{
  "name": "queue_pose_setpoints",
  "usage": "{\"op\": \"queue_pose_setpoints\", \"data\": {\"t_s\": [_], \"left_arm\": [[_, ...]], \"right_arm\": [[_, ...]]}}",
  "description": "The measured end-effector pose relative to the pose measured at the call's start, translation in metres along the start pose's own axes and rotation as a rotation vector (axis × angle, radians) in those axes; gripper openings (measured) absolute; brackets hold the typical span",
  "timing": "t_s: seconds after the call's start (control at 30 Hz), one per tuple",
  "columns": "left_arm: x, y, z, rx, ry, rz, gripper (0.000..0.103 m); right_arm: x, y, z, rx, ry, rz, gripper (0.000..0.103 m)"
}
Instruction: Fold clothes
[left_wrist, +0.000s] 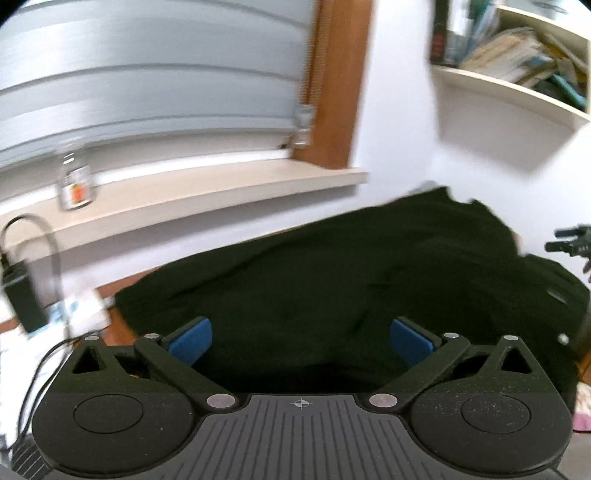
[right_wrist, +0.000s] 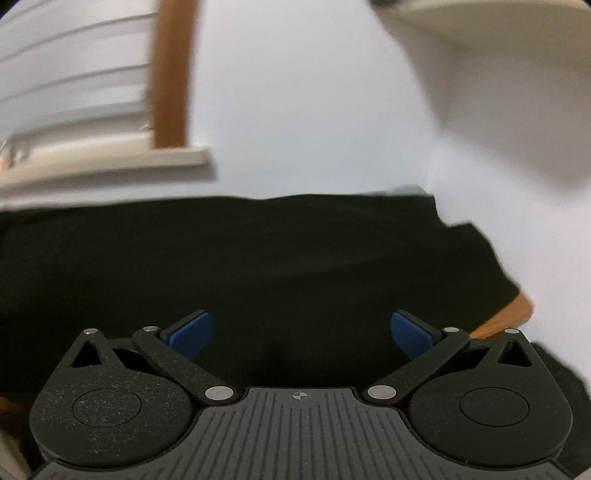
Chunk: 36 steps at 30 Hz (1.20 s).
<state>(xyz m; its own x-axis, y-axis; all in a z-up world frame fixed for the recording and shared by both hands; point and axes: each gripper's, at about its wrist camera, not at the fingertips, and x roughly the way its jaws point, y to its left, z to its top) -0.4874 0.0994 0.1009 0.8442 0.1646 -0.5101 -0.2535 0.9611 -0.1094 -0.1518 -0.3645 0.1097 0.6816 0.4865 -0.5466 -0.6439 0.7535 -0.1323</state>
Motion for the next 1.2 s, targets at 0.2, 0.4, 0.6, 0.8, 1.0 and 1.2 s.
{"op": "queue_pose_setpoints", "data": {"t_s": [0.2,0.4,0.6,0.8,1.0,1.2], "left_arm": [[0.004,-0.041,-0.002,0.076,0.013,-0.141,0.103],[0.011,-0.091,-0.005,0.14,0.019,-0.101,0.103],[0.007,-0.114,-0.009,0.139,0.01,-0.111,0.103],[0.006,-0.119,-0.008,0.151,0.01,-0.112,0.103],[0.016,-0.117,-0.003,0.13,0.022,-0.098,0.103],[0.024,-0.112,0.001,0.1,0.042,-0.111,0.103]], "right_arm": [[-0.082,0.072,-0.004,-0.127,0.001,-0.002,0.103],[-0.107,0.097,-0.002,-0.153,-0.058,0.024,0.103],[-0.116,0.101,0.0,-0.14,-0.098,0.053,0.103],[-0.109,0.106,0.0,-0.159,-0.095,0.067,0.103],[-0.105,0.112,-0.003,-0.178,-0.084,0.079,0.103],[-0.103,0.117,-0.005,-0.191,-0.074,0.085,0.103]]}}
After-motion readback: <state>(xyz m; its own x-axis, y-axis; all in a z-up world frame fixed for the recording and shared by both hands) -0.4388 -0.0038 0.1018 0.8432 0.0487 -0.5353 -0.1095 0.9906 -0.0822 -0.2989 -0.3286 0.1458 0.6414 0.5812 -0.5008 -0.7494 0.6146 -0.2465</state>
